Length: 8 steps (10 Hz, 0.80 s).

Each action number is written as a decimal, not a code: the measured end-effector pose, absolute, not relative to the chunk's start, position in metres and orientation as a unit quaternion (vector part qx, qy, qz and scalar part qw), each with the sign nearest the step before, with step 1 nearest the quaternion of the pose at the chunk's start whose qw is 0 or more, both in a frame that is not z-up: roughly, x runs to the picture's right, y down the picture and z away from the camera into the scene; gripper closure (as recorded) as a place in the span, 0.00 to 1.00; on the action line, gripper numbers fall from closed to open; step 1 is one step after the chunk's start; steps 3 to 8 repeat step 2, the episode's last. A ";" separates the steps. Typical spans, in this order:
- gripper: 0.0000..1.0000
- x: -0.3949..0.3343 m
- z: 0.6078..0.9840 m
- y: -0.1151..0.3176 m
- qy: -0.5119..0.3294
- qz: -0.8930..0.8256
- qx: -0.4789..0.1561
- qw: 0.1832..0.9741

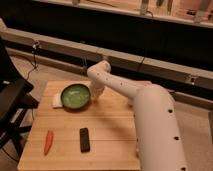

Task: Push the ceramic bowl across the table

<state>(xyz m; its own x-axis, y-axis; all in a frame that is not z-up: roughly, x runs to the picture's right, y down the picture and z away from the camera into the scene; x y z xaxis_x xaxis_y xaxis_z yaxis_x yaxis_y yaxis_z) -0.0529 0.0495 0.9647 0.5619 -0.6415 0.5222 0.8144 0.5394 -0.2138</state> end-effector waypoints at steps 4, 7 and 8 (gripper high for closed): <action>1.00 -0.056 0.964 0.049 -0.195 -0.429 -0.221 0.854; 1.00 -0.056 0.964 0.049 -0.195 -0.429 -0.221 0.854; 1.00 -0.056 0.964 0.049 -0.195 -0.429 -0.221 0.854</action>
